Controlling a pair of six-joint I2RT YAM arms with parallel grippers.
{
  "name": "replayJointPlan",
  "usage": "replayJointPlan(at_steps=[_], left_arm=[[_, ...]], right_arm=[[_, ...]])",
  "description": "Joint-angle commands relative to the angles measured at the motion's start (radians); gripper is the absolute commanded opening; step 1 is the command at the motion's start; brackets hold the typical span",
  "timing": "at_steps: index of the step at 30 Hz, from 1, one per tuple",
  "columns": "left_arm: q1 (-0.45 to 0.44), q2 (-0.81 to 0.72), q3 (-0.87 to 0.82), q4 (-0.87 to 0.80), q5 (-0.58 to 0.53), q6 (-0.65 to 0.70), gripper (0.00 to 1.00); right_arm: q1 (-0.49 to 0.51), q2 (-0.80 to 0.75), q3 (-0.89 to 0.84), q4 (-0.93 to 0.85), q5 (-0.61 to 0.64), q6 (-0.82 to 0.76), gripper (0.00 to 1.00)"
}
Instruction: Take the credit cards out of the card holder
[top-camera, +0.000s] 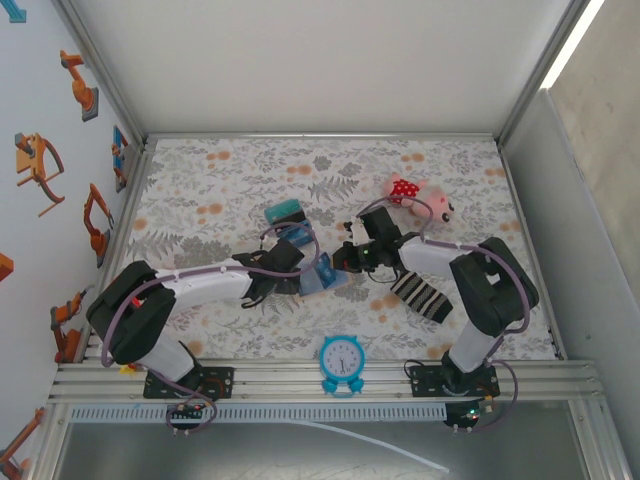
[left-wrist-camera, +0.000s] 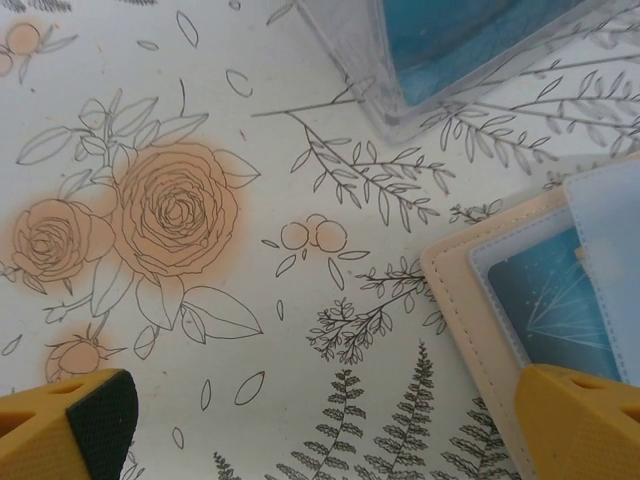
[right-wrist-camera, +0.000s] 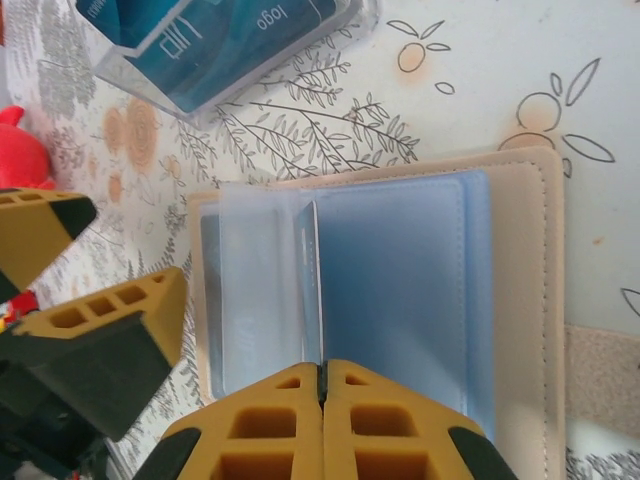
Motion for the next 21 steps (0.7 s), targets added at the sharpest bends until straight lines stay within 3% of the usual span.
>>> replayJointPlan(at_steps=[1, 11, 21], left_arm=[[-0.003, -0.056, 0.039, -0.046, -0.002, 0.029, 0.97], [0.001, -0.154, 0.019, 0.099, 0.042, 0.189, 0.97], [0.035, -0.236, 0.014, 0.251, 0.211, 0.43, 0.97]], right_arm=[[-0.006, -0.034, 0.028, -0.087, 0.042, -0.059, 0.0], [-0.006, -0.111, 0.056, -0.165, 0.063, -0.132, 0.0], [-0.006, -0.207, 0.113, -0.285, 0.084, -0.231, 0.0]])
